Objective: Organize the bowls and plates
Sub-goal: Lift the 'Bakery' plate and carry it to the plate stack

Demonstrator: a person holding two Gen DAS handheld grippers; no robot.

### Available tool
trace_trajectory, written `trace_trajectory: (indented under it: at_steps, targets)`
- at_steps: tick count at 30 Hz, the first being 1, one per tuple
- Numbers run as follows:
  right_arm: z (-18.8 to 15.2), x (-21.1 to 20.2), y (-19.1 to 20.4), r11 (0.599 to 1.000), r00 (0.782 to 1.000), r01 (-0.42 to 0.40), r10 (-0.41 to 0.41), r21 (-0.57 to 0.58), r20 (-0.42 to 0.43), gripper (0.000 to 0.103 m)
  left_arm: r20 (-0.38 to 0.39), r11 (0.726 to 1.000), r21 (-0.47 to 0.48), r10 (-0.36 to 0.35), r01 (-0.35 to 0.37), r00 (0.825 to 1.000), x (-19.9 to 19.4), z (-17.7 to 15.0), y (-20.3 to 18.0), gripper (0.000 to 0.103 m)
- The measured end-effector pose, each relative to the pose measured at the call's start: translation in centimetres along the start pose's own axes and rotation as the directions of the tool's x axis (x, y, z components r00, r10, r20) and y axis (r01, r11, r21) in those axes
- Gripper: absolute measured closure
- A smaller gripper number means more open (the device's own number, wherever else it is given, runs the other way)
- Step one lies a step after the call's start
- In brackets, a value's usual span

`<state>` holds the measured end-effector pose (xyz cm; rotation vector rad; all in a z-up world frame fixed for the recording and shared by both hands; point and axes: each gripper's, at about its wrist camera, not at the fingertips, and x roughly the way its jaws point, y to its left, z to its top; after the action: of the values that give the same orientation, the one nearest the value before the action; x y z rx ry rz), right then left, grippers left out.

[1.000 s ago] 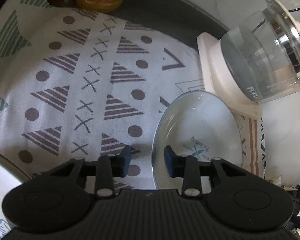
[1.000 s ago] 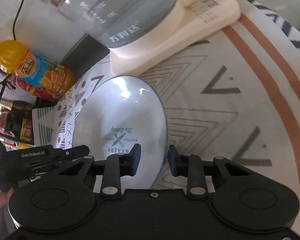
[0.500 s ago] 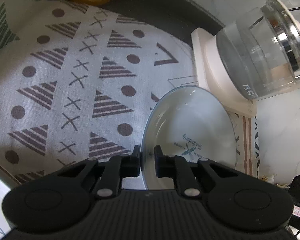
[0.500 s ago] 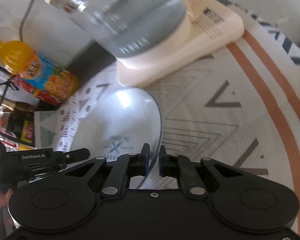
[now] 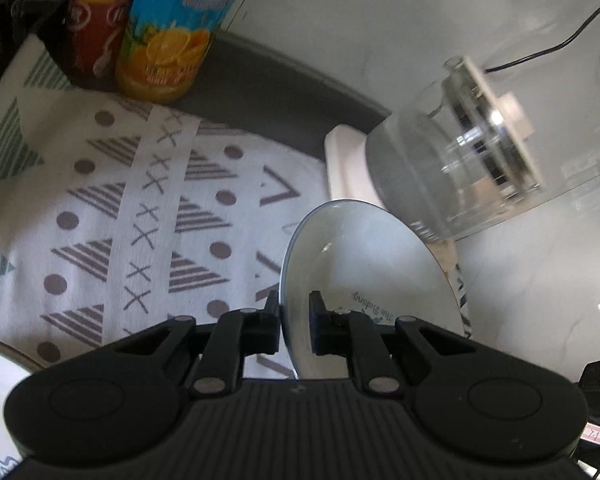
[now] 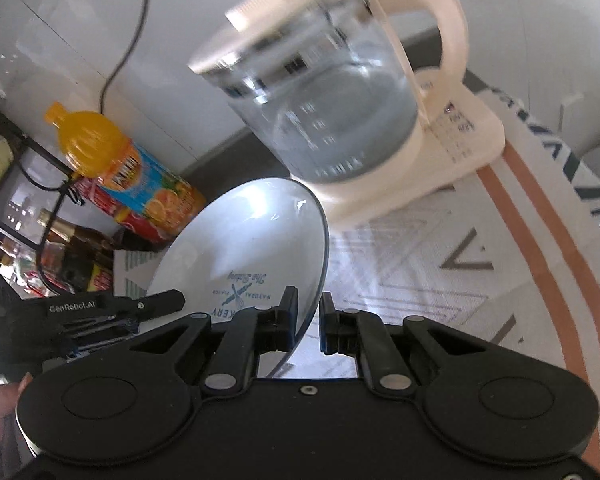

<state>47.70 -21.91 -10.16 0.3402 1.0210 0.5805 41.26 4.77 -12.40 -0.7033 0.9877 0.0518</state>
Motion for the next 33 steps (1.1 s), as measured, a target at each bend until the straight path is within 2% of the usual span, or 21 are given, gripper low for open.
trace_trajectory:
  at_steps: [6,13,33]
  targets:
    - [0.4,-1.8,2.0,1.0,0.999,-0.016,0.017,-0.022,0.049,0.092,0.041,1.0,0.01,-0.027,0.027,0.999,-2.2,0.3,-0.4,0.091]
    - [-0.8,-3.0,4.9,0.998,0.997,-0.028,0.032,-0.053,0.071,0.092,0.064,0.999,0.003,-0.041,0.041,0.997,-5.2,-0.3,0.8,0.091]
    - [-8.0,-2.8,12.4,0.995,0.998,-0.042,0.045,-0.086,0.037,0.092,0.118,1.0,-0.014,0.0,0.002,0.993,-13.8,-2.5,7.1,0.091]
